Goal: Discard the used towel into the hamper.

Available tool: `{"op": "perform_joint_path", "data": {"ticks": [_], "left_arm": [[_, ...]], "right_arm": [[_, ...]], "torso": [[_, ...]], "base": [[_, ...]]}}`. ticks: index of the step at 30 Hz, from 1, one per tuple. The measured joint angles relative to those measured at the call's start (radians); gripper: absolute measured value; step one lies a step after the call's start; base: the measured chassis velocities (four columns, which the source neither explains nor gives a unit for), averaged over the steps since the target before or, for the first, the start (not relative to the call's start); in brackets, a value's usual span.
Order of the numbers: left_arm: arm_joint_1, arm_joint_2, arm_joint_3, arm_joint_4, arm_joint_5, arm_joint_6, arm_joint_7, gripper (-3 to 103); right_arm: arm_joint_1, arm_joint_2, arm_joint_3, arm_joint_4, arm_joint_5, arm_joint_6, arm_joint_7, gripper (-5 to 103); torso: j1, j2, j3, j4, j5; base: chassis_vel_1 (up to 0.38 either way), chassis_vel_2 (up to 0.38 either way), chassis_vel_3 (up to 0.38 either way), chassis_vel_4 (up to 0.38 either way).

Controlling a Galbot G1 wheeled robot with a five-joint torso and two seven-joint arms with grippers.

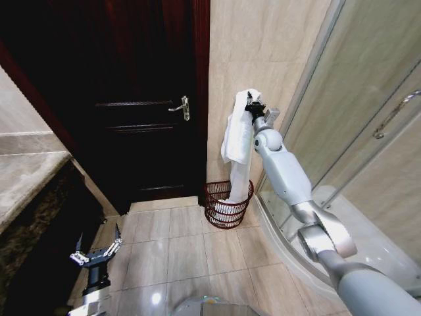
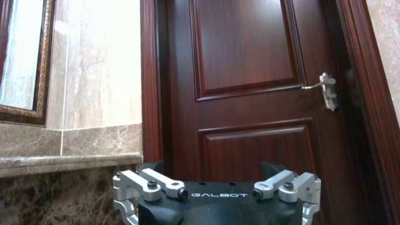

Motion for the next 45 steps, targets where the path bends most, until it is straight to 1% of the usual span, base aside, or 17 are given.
{"op": "perform_joint_path", "data": {"ticks": [2,9,13,26,28,30,35,39,45], "left_arm": [[0.001,0.0,-0.001,-0.001,0.0,0.0,0.0,100],[0.007,0.0,-0.009,-0.012,0.001,0.0,0.0,100],[0.01,0.0,-0.009,-0.013,0.006,-0.001,0.0,100],[0.018,0.0,0.006,-0.029,0.039,-0.004,0.012,100],[0.019,0.0,0.006,-0.029,0.041,-0.004,0.012,100],[0.019,0.0,0.01,-0.029,0.049,-0.005,0.012,100],[0.02,0.0,0.014,-0.03,0.057,-0.005,0.012,100],[0.019,0.0,0.017,-0.03,0.065,-0.005,0.012,100],[0.014,0.0,0.017,-0.029,0.066,-0.004,0.012,100]], "right_arm": [[-0.002,0.003,0.002,0.0,-0.003,0.001,-0.001,3],[-0.047,0.011,0.023,0.003,-0.023,0.017,-0.016,3],[-0.068,0.007,0.028,0.008,-0.029,0.023,-0.024,3],[-0.137,0.024,0.073,0.011,-0.047,0.045,-0.048,3],[-0.139,0.025,0.075,0.01,-0.048,0.046,-0.049,3],[-0.153,0.031,0.085,0.002,-0.054,0.052,-0.056,3],[-0.16,0.039,0.095,-0.014,-0.065,0.063,-0.068,3],[-0.16,0.056,0.098,-0.041,-0.079,0.077,-0.078,3],[-0.149,0.075,0.1,-0.066,-0.09,0.081,-0.084,3]], "torso": [[-0.002,-0.004,-0.003,0.0,0.0],[-0.018,-0.042,-0.024,0.0,-0.0001],[-0.024,-0.055,-0.03,0.0,0.0],[-0.051,-0.118,-0.067,0.0,-0.0001],[-0.053,-0.121,-0.068,0.0,-0.0001],[-0.059,-0.135,-0.076,0.0,0.0],[-0.066,-0.151,-0.086,0.0,-0.0001],[-0.075,-0.173,-0.097,0.0,-0.0001],[-0.085,-0.195,-0.11,0.0001,-0.0001]], "base": [[0.0,0.0,0.0,0.0],[0.0,0.0,0.0,0.0],[0.0,0.0,0.0,0.0],[0.0,0.0,0.0,0.0],[0.0,0.0,0.0,0.0],[0.0,0.0,0.0,0.0],[0.0,0.0,0.0,0.0],[0.0,0.0,0.0,0.0],[0.0,0.0,0.0,0.0]]}}
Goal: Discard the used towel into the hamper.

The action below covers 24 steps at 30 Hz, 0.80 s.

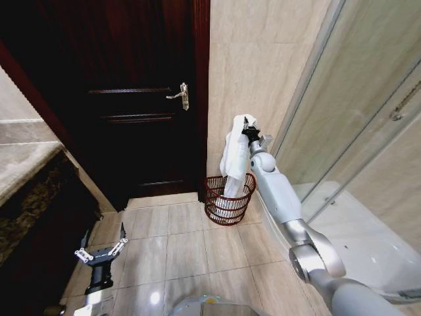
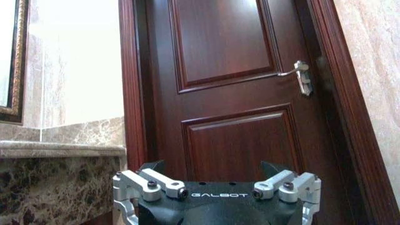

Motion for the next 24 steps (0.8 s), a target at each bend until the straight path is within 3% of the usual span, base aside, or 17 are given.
{"op": "perform_joint_path", "data": {"ticks": [24], "left_arm": [[-0.003,0.0,0.011,0.029,-0.029,-0.001,0.002,100]], "right_arm": [[-0.04,0.042,0.044,-0.096,-0.088,-0.011,-0.014,3]], "torso": [[-0.043,-0.103,-0.06,0.0,0.0]], "base": [[0.0,0.0,0.0,0.0]]}}
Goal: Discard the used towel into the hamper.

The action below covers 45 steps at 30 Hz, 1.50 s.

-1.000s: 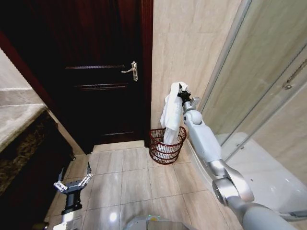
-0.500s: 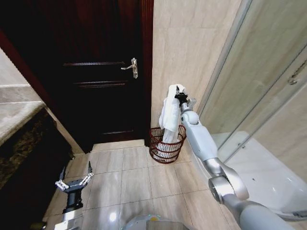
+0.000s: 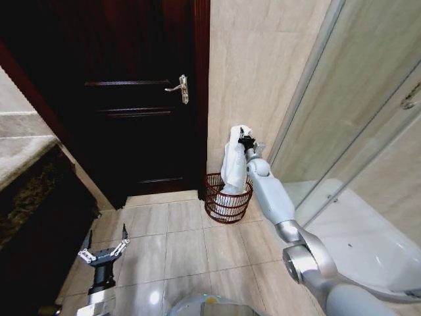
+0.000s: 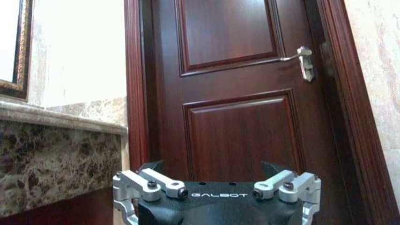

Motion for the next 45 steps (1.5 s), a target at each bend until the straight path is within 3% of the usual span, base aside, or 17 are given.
{"op": "perform_joint_path", "data": {"ticks": [31,45], "left_arm": [[-0.001,0.0,0.019,-0.008,0.022,0.012,0.01,100],[0.008,0.0,0.02,-0.011,0.025,0.003,0.01,100]], "right_arm": [[-0.005,0.041,0.061,-0.085,-0.024,0.029,-0.021,3],[-0.048,0.018,0.047,-0.026,-0.031,-0.053,-0.014,3]], "torso": [[-0.048,-0.122,-0.074,0.0,0.0],[-0.069,-0.177,-0.108,-0.0002,0.0]], "base": [[0.0,0.0,0.0,0.0],[0.0,0.0,0.0,0.0]]}}
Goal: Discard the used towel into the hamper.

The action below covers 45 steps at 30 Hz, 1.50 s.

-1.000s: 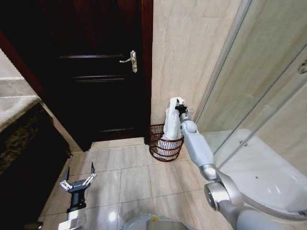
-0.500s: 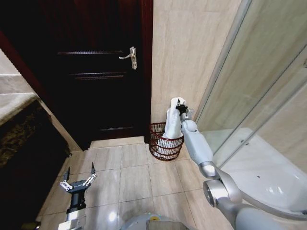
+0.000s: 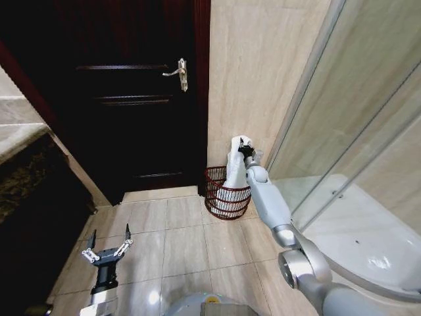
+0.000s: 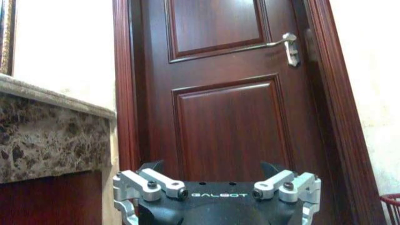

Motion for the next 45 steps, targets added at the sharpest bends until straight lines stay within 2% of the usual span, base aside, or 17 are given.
{"op": "perform_joint_path", "data": {"ticks": [33,45], "left_arm": [[-0.016,0.0,0.009,0.015,0.01,0.003,0.004,100],[-0.021,0.0,0.014,0.031,0.009,-0.005,0.016,100]], "right_arm": [[-0.051,-0.019,0.006,0.029,-0.001,-0.043,0.003,3],[-0.139,-0.039,0.009,0.157,-0.001,-0.072,0.025,3]], "torso": [[-0.045,-0.13,-0.084,0.0002,0.0],[-0.063,-0.178,-0.115,0.0002,0.0]], "base": [[0.0,0.0,0.0,0.0],[0.0,0.0,0.0,0.0]]}}
